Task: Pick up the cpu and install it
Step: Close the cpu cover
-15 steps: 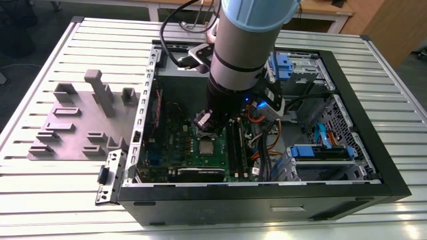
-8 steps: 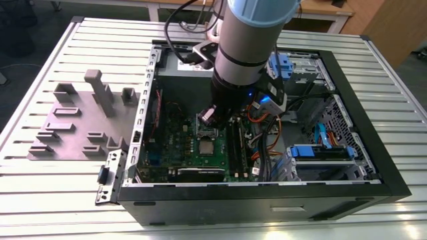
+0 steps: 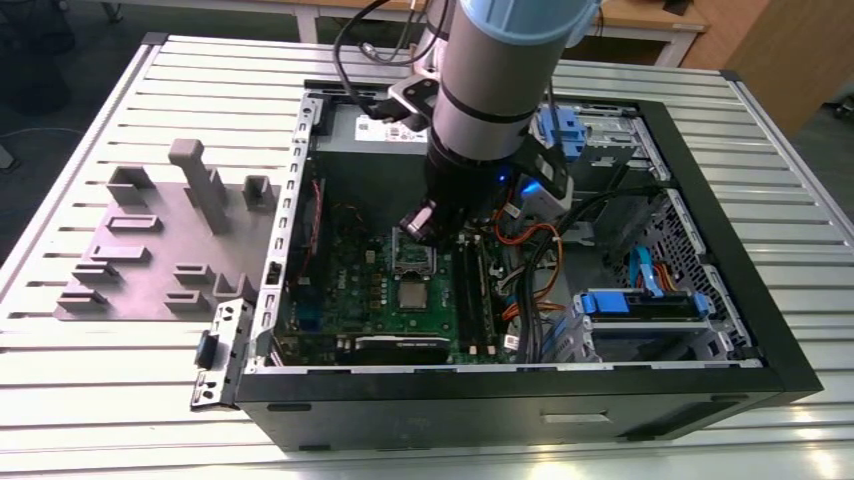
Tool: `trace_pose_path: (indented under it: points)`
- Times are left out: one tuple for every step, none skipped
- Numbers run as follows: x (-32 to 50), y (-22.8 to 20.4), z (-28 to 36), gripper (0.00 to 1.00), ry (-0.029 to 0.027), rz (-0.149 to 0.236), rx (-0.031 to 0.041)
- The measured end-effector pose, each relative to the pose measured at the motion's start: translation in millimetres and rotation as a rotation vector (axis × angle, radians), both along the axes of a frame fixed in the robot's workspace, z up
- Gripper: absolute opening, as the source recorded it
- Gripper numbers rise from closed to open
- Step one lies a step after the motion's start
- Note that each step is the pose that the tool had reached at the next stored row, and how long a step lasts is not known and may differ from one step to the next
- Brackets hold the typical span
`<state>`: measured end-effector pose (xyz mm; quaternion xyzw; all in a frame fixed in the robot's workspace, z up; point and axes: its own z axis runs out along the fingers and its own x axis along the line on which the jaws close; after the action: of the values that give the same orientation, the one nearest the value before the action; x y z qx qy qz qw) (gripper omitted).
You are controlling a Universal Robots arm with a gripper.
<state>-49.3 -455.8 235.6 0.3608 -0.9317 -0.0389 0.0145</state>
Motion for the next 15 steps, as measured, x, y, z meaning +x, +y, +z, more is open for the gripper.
trace_pose_path:
  points:
    - [0.0,0.0,-0.3,0.11,0.0000,0.018,-0.0002]
    - [0.0,0.0,-0.7,0.11,0.0000,0.035,-0.0002]
    - [0.3,0.0,-1.2,0.11,-0.0001,0.044,-0.0001]
    - [1.1,0.1,-1.6,0.11,0.0000,0.048,-0.0002]
    - [2.5,0.1,-1.7,0.11,0.0002,0.051,0.0009]
    - [4.3,0.0,-1.9,0.11,0.0000,0.053,0.0060]
    - [6.1,0.0,-2.4,0.11,-0.0003,0.055,0.0132]
    - [7.7,0.1,-2.7,0.11,-0.0005,0.058,0.0210]
    - [8.6,0.0,-3.0,0.11,-0.0006,0.061,0.0273]
    - [8.7,0.1,-4.1,0.11,-0.0007,0.071,0.0315]
    - [8.7,0.2,-5.1,0.11,-0.0005,0.085,0.0326]
    - [8.7,0.1,-6.1,0.11,-0.0002,0.101,0.0329]
    - [8.7,0.1,-6.9,0.11,0.0001,0.118,0.0329]
    - [8.7,0.1,-7.5,0.11,0.0004,0.136,0.0330]
    - [8.7,0.1,-8.0,0.11,0.0006,0.151,0.0329]
